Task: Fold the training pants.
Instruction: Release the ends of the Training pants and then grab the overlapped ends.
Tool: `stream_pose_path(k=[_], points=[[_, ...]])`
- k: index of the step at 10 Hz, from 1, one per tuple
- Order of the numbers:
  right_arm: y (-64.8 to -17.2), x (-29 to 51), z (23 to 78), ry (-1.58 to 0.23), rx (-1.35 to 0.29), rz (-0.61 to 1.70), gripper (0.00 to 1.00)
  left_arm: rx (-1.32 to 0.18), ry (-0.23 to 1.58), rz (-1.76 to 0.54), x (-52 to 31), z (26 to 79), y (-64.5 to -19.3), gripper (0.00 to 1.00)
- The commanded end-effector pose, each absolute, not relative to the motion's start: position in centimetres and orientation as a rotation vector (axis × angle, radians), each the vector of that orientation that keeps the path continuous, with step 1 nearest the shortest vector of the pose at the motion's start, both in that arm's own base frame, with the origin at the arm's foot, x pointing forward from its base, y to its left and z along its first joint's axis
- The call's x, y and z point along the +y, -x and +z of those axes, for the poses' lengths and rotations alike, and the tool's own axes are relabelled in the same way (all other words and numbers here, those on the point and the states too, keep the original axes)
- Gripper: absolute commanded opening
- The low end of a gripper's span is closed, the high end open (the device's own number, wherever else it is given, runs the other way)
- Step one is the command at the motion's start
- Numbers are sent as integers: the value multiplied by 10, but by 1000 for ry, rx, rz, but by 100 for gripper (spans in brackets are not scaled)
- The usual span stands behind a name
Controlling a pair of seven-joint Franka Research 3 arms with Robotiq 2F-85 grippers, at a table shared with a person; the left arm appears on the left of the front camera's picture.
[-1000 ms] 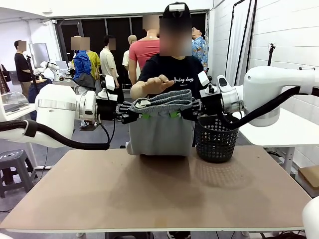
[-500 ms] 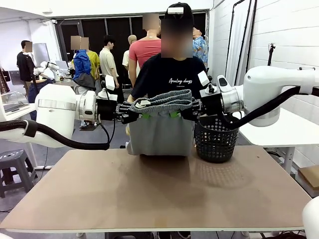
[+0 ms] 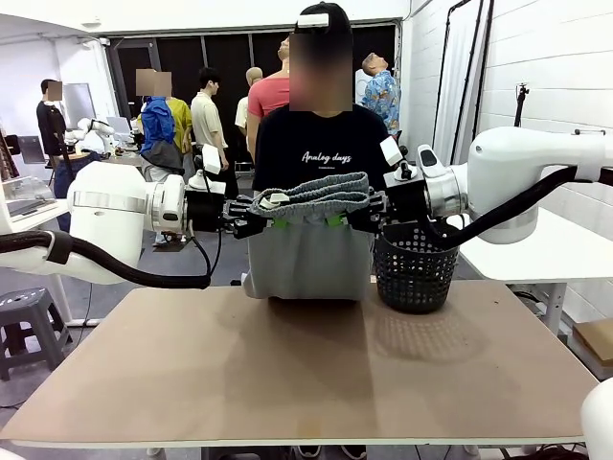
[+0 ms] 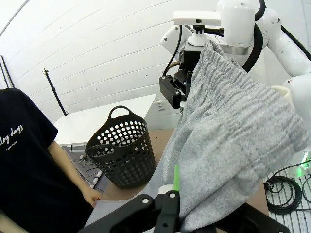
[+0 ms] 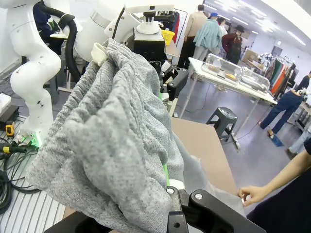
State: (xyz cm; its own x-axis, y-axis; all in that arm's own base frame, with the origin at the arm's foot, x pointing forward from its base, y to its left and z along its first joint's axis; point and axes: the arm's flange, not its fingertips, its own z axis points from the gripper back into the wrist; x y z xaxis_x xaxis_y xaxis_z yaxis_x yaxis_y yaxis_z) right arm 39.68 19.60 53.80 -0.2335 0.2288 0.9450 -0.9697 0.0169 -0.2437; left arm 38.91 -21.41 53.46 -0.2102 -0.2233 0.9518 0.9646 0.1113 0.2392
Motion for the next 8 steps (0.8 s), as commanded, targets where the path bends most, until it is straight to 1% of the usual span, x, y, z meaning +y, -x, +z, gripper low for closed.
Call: stream_pose_path(k=[1,8], points=[[-394,200,539,-884,-1230,1447,0,-1277,833,-1363,-215,537,-388,0],[-394,200,539,-884,-1230,1447,0,-1277,833,-1363,-215,537,-388,0]])
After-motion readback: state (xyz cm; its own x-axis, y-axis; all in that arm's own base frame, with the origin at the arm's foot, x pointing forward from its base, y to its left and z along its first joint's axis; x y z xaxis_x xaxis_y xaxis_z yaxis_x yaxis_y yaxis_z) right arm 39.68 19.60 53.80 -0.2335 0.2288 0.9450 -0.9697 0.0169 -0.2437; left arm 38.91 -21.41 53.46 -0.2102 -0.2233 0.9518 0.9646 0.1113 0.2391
